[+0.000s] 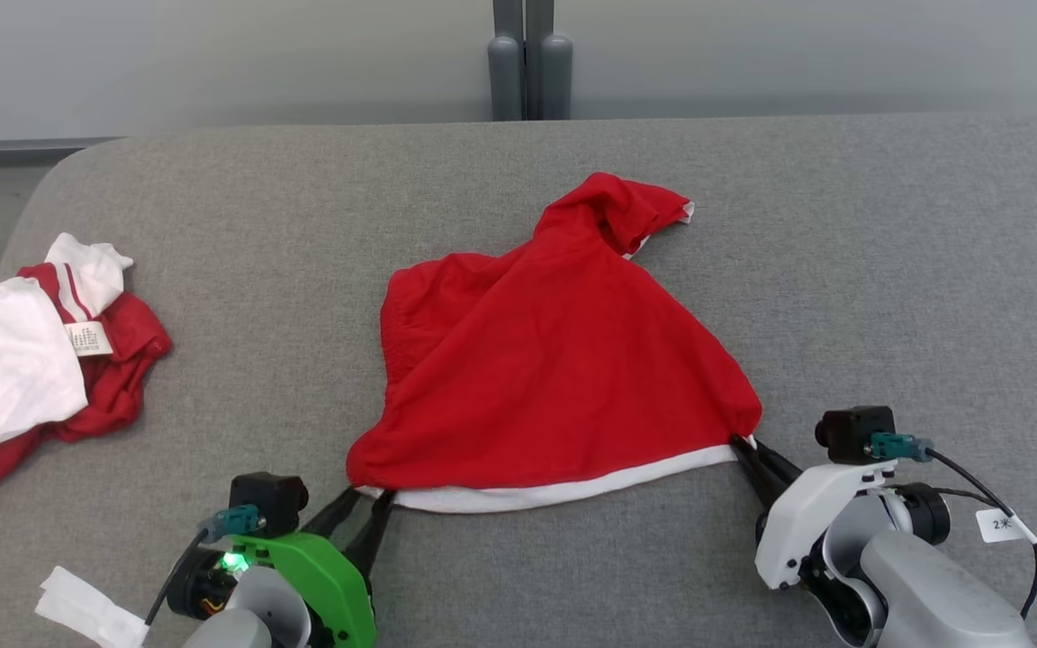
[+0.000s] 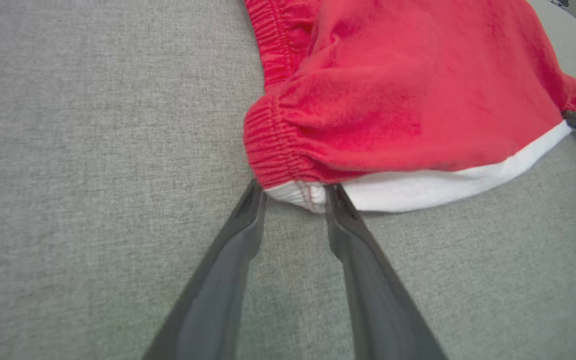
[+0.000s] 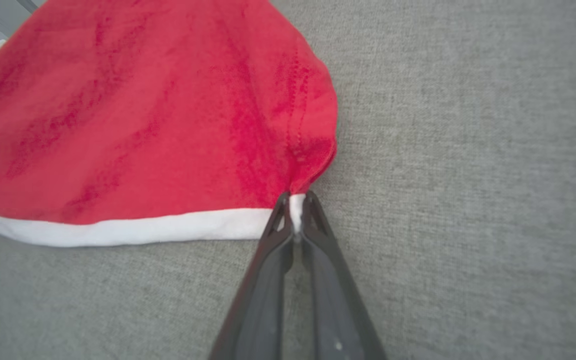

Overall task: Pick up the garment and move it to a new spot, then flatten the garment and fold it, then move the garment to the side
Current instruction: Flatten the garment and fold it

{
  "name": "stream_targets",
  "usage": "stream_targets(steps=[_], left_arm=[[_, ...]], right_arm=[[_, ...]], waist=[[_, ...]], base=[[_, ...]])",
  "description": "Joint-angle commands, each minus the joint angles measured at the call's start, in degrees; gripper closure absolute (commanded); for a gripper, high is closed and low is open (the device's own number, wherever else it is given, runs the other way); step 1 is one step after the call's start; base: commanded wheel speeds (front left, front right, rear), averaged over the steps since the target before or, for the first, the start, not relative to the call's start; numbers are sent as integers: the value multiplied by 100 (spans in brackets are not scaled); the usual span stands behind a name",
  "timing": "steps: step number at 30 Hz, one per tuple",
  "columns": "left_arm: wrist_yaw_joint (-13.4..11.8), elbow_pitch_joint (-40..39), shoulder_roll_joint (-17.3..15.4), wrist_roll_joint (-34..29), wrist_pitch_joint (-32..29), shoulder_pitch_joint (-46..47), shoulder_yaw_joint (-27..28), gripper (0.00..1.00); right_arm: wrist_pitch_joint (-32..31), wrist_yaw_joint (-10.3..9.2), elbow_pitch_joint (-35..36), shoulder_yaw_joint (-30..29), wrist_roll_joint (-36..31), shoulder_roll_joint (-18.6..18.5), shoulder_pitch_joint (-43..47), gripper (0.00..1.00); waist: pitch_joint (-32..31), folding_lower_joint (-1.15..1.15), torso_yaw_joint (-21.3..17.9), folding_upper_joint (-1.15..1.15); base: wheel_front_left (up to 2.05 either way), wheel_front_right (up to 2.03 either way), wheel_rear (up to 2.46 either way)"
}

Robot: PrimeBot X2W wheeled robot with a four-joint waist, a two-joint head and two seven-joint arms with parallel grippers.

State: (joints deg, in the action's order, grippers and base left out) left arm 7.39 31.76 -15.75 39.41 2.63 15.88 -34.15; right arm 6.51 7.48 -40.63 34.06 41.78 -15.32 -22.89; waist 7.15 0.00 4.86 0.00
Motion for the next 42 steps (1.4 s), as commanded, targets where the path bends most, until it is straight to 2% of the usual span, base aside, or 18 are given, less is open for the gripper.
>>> stream_targets(steps=[1,10,14,19,25,33,35,42], left_arm=[[16,8,-66,64,52,98,-46,100],[10,-112,-243,95,197,-14,-186,100],[-104,-493,-368,29,146,24,-171,100],[-281,-1263,-685,-45,-195,98,-150,100],[-270,-1988,-1105,-148,-797,572,-140,100],[-27,-1960,-1300,-77,-1489,2380,-198,100],[4,-1846,-1302,-47,-1551,2969,-248,100],[12,-1188,-1437,298,-1760,5098,-876,100]], right_arm=[[47,2,-35,70,47,-28,-29,100],[411,2,62,245,217,-122,4,100],[583,2,319,182,263,-234,36,100],[677,2,958,-20,359,-365,49,100],[455,2,1697,-276,492,-528,-344,100],[155,2,1991,-521,526,-613,-1822,100],[126,2,1917,-618,666,-558,-2289,100],[359,2,1306,-626,475,-520,-4155,100]], waist=[[-16,0,-3,0],[-234,0,-42,0],[-308,0,-60,0],[-346,0,-159,0],[-106,0,-328,0],[796,0,-493,0],[1058,0,-524,0],[1899,0,-620,0]], base=[[0,0,0],[0,0,0],[0,0,0],[0,0,0],[0,0,0],[0,0,0],[0,0,0],[0,0,0]])
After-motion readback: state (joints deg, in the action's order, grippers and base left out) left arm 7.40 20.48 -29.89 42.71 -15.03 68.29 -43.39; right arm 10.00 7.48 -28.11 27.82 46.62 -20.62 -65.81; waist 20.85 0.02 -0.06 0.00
